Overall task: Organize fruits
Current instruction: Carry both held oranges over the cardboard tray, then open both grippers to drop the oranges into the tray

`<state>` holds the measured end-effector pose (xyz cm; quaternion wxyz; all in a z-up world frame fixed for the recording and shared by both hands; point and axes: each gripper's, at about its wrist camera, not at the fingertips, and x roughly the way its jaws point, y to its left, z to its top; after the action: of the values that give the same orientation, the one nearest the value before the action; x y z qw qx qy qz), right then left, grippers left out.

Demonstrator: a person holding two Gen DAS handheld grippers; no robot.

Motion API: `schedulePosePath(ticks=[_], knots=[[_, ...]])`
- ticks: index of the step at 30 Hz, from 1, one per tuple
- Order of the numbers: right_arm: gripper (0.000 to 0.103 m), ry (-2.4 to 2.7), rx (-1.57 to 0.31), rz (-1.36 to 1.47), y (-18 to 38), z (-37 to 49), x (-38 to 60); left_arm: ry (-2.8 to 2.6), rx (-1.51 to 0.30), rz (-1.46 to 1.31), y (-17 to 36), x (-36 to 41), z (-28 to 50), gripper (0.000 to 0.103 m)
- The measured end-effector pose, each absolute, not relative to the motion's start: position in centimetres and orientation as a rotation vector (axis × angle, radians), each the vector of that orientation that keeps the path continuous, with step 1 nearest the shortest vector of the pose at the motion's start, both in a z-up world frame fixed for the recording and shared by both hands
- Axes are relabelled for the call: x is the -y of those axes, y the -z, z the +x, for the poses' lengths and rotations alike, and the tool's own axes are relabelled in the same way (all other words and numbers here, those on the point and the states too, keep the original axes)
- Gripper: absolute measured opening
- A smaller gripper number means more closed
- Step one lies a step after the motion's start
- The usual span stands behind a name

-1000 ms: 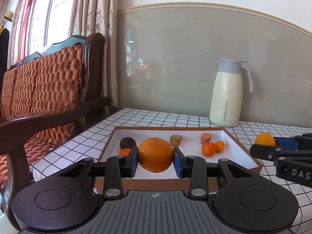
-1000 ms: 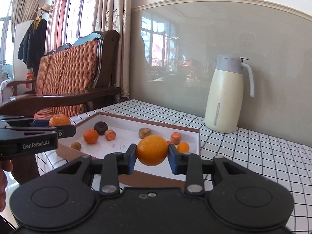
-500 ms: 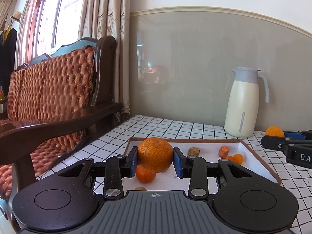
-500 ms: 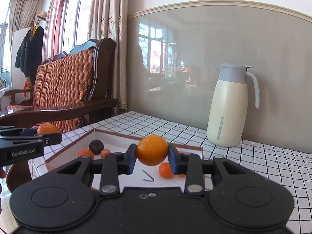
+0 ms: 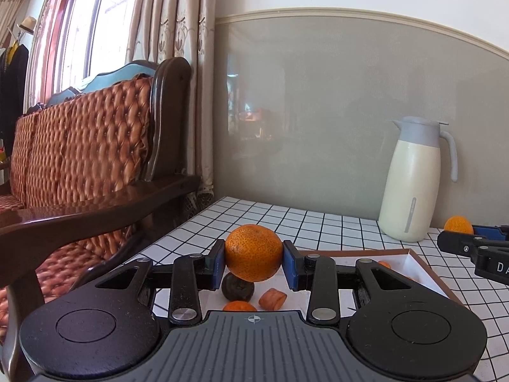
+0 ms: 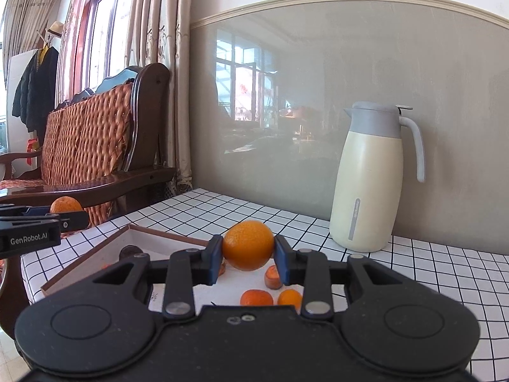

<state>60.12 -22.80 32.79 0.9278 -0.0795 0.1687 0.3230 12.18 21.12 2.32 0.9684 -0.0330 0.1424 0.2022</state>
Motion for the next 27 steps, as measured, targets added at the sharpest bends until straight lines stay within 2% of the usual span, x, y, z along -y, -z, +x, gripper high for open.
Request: schedulePosePath(ticks=[27], knots=[[0.026,-0.632,-0.4,-0.187,-31.4,65.3,21.1,-0.405,-0.375,-0.077,-1.0,-24.3,18.3,0.037]])
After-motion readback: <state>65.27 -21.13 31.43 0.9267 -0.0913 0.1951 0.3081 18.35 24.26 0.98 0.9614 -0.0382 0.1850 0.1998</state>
